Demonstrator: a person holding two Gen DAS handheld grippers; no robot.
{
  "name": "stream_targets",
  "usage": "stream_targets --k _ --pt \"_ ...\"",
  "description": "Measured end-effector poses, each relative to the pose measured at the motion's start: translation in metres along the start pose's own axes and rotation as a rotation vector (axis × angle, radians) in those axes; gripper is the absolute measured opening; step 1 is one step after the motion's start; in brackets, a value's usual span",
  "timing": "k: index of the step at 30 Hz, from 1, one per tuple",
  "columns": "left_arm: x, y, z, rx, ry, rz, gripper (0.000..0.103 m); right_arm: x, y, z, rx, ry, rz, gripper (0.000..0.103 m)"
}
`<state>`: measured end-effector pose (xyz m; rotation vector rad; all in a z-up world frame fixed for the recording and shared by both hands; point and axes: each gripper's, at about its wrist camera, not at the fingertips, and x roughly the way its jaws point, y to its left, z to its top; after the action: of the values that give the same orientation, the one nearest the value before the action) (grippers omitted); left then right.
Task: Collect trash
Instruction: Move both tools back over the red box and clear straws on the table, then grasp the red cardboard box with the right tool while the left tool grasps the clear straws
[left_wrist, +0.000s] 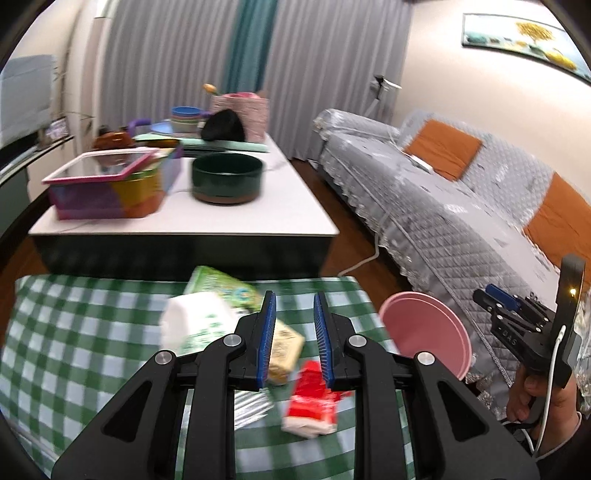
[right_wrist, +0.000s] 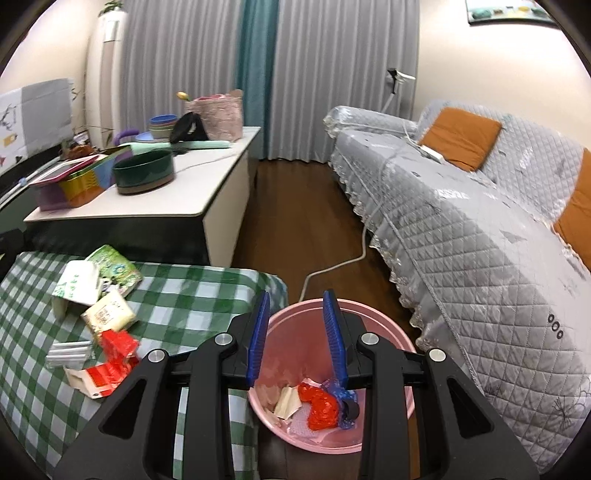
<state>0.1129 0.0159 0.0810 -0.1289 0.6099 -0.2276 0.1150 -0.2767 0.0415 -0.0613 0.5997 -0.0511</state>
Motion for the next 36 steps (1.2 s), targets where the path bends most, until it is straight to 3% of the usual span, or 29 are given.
stream_targets --k 10,15,26,28,33,36 --pt "-0.023 0.067 -0.031 -0.113 -0.016 0.071 0.021 -0.011 0.043 -0.007 0.007 -0.023 0.16 0.031" --pt "-0.02 0.075 -0.052 -0.136 0.015 0.066 0.021 -0.006 0.065 -0.015 -0.016 0.006 0.21 0.031" --pt "-0.008 0.08 -0.065 -0.112 0.055 0.062 0.021 0.019 0.101 -0.026 -0.057 0.079 0.267 0.032" --pt "0.0 0.08 -0.068 -0.109 0.084 0.045 0.021 0.027 0.107 -0.03 -0.066 0.1 0.278 0.043" --pt "0.021 0.074 -0.077 -0.089 0.17 0.0 0.022 0.042 0.118 -0.037 -0.09 0.144 0.299 0.054" --pt "0.035 0.07 -0.082 -0.073 0.213 -0.012 0.038 0.054 0.122 -0.04 -0.091 0.177 0.313 0.056"
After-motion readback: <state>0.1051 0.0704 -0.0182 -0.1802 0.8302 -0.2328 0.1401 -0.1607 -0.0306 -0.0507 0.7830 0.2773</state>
